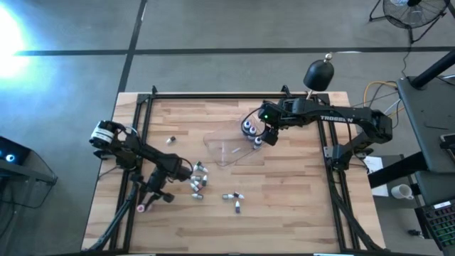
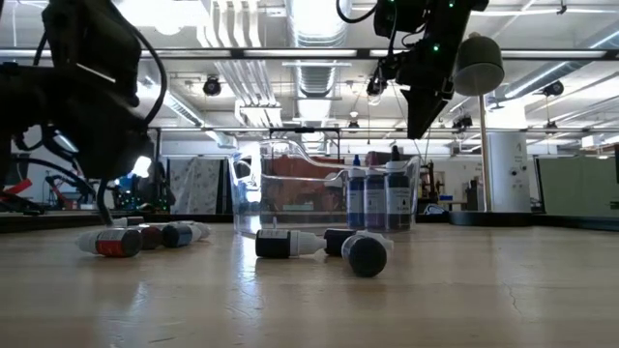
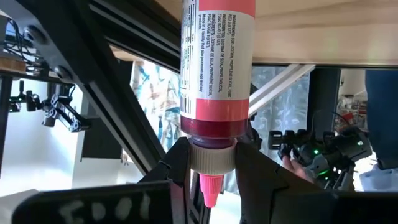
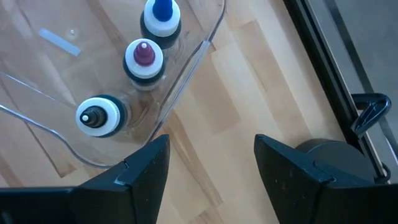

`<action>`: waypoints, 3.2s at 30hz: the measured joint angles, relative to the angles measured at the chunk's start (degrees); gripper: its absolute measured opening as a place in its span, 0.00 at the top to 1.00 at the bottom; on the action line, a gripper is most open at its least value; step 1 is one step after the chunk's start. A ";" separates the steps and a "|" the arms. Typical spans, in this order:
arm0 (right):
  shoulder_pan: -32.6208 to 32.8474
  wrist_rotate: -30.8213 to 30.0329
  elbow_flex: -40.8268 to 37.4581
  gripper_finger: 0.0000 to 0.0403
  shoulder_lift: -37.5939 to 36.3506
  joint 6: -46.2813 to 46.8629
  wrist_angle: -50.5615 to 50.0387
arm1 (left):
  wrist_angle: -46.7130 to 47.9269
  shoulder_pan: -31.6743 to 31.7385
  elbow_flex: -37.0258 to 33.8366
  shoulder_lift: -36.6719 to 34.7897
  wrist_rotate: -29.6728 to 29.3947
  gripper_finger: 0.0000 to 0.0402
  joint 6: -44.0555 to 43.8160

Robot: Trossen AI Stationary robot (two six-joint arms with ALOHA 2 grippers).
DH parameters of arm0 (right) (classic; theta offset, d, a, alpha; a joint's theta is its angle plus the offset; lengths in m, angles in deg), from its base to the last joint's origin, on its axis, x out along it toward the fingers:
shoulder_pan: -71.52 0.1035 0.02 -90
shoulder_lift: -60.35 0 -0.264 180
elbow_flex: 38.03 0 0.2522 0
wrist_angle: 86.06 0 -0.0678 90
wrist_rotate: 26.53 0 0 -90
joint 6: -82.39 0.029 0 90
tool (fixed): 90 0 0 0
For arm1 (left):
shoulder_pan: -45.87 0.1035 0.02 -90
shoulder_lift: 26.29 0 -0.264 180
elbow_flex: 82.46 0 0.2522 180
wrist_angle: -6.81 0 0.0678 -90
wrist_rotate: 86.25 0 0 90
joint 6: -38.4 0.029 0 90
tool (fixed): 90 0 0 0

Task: Pick & Place food coloring
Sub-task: Put the big pink food coloring bottle into the transparent bin

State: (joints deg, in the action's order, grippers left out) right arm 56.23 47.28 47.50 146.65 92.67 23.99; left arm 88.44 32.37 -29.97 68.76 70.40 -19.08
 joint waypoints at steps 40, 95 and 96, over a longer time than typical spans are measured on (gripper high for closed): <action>-0.02 0.17 0.00 0.43 0.00 -1.49 1.39 | -1.18 0.19 0.32 -0.02 -4.84 0.69 5.33; -0.02 0.04 -1.18 0.43 0.00 0.25 2.69 | 5.28 -31.14 26.64 -19.45 -62.79 0.69 -23.87; -0.02 0.03 -1.18 0.43 0.00 0.24 2.71 | 5.22 -31.82 26.68 -19.52 -62.75 0.69 -21.86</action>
State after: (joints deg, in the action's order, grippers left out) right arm 56.21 47.31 46.32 146.65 92.91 26.70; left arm 93.67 0.55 -3.29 49.24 7.66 -40.94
